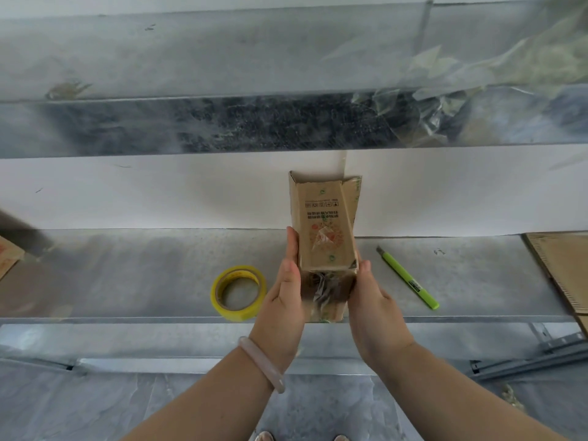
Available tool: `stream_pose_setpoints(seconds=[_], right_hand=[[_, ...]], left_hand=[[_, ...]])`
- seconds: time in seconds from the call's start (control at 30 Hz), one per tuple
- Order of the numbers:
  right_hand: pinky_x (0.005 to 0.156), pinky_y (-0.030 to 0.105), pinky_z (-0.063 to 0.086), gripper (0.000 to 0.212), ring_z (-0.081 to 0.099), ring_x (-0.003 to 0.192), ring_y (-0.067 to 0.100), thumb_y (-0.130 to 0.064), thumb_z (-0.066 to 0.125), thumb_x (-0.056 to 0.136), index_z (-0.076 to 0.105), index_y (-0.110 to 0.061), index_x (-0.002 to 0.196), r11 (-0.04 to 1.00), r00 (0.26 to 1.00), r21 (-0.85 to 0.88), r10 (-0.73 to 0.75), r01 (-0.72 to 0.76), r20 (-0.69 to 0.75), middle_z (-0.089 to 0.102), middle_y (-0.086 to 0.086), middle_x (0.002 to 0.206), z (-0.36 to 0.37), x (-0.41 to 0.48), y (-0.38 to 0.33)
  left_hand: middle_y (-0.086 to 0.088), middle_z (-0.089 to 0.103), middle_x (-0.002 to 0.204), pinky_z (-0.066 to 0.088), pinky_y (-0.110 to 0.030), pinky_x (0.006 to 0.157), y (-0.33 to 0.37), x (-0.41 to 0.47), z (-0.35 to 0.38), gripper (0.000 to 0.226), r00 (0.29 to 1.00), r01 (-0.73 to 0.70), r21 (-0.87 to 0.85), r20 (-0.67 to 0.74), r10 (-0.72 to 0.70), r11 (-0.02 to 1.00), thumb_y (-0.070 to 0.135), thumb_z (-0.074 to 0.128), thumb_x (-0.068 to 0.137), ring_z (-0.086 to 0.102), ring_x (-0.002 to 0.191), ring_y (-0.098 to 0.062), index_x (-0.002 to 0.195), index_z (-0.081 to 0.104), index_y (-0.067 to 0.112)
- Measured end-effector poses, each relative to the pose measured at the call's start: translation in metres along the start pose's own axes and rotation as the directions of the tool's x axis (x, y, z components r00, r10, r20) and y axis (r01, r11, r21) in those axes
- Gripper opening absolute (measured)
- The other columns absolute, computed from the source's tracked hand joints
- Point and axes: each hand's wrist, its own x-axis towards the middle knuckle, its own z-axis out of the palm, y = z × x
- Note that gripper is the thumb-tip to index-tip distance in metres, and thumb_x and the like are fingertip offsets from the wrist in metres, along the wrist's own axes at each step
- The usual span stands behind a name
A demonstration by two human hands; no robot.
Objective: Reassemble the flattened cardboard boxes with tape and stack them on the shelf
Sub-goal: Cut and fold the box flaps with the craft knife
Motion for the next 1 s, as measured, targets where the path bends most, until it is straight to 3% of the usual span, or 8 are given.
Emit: stream_pose_setpoints(seconds=[0.13, 0.3, 0.43, 0.6, 0.73, 0.83, 0.9, 1.0], right_hand=[[0.1, 0.016, 0.035, 0.066, 0.048, 0.128, -0.001, -0.07, 0.03, 0.083, 0.046, -0.041, 0.141, 1.0, 0.999, 0.022, 0.007, -0.008, 0.048, 0.058, -0.022, 0.13, 0.002, -0.001, -0.005], [0.117, 0.031, 0.03, 0.074, 0.041, 0.134, -0.002, -0.078, 0.026, 0.083, 0.041, -0.042, 0.145, 0.998, 0.998, -0.047, -0.034, 0.037, 0.056, 0.051, -0.018, 0.142, 0.003, 0.0, 0.007], [0.099, 0.007, 0.033, 0.068, 0.044, 0.13, -0.005, -0.07, 0.025, 0.084, 0.042, -0.043, 0.144, 0.998, 0.998, -0.067, 0.02, -0.016, 0.063, 0.056, -0.025, 0.133, -0.004, 0.002, 0.01], [0.092, 0.01, 0.031, 0.057, 0.049, 0.121, -0.004, -0.077, 0.014, 0.088, 0.037, -0.06, 0.137, 0.984, 0.992, -0.172, 0.074, -0.055, 0.104, 0.056, -0.029, 0.123, -0.011, 0.004, 0.005], [0.076, -0.007, 0.032, 0.045, 0.04, 0.12, -0.019, -0.06, 0.019, 0.097, 0.019, -0.062, 0.143, 0.985, 0.974, -0.172, 0.036, 0.003, 0.223, 0.039, -0.036, 0.134, -0.019, 0.0, -0.005], [0.101, 0.009, 0.032, 0.052, 0.028, 0.14, -0.002, -0.062, 0.027, 0.093, 0.016, -0.06, 0.145, 0.982, 0.968, -0.186, 0.011, 0.038, 0.252, 0.025, -0.03, 0.152, -0.03, -0.002, -0.002], [0.114, 0.028, 0.027, 0.06, 0.029, 0.144, 0.012, -0.059, 0.033, 0.096, 0.013, -0.048, 0.151, 0.97, 0.982, -0.242, 0.075, -0.031, 0.174, 0.027, -0.021, 0.152, -0.043, -0.002, 0.006], [0.117, 0.039, 0.027, 0.087, 0.036, 0.14, 0.021, -0.069, 0.052, 0.083, 0.023, -0.029, 0.154, 0.952, 0.983, -0.257, 0.179, -0.163, 0.039, 0.035, -0.002, 0.155, -0.073, -0.013, 0.02]], left_hand=[[0.028, 0.036, 0.141, 0.033, 0.002, 0.089, 0.0, -0.001, 0.005, 0.056, 0.999, -0.046, 0.058, 0.002, 0.046, 0.997, 0.036, 0.021, 0.095, 0.037, 0.121, 0.022, 0.149, 0.007, 0.032], [0.008, 0.051, 0.141, 0.041, -0.022, 0.103, -0.012, 0.005, -0.001, 0.059, 0.973, -0.202, 0.163, -0.075, 0.216, 0.966, 0.053, 0.035, 0.096, 0.045, 0.132, -0.011, 0.148, 0.023, 0.029], [0.005, 0.048, 0.143, 0.044, -0.034, 0.103, -0.017, 0.014, -0.025, 0.056, 0.936, -0.31, 0.501, 0.011, 0.353, 0.808, 0.06, 0.031, 0.096, 0.047, 0.131, -0.011, 0.148, 0.023, 0.041], [0.004, 0.037, 0.151, 0.037, -0.034, 0.109, 0.001, 0.015, -0.046, 0.062, 0.925, -0.369, 0.683, 0.2, 0.324, 0.631, 0.063, 0.03, 0.095, 0.034, 0.138, -0.005, 0.15, 0.018, 0.036], [0.004, 0.021, 0.158, 0.014, -0.03, 0.119, 0.029, 0.014, -0.033, 0.079, 0.849, -0.423, 0.881, 0.305, 0.431, 0.211, 0.07, 0.038, 0.088, 0.014, 0.146, -0.012, 0.152, 0.009, 0.035], [0.003, 0.031, 0.155, 0.03, -0.046, 0.113, 0.037, 0.026, -0.016, 0.07, 0.812, -0.482, 0.874, 0.474, 0.34, -0.067, 0.07, 0.037, 0.086, 0.023, 0.144, -0.021, 0.147, 0.029, 0.038], [0.004, 0.036, 0.152, 0.034, -0.043, 0.111, 0.034, 0.029, -0.014, 0.06, 0.832, -0.477, 0.879, 0.441, 0.338, 0.026, 0.063, 0.04, 0.087, 0.024, 0.143, -0.02, 0.14, 0.042, 0.037], [0.013, 0.032, 0.152, 0.022, -0.034, 0.114, 0.027, 0.018, -0.017, 0.051, 0.87, -0.409, 0.851, 0.256, 0.421, 0.33, 0.057, 0.045, 0.086, 0.015, 0.145, -0.011, 0.135, 0.043, 0.044]])
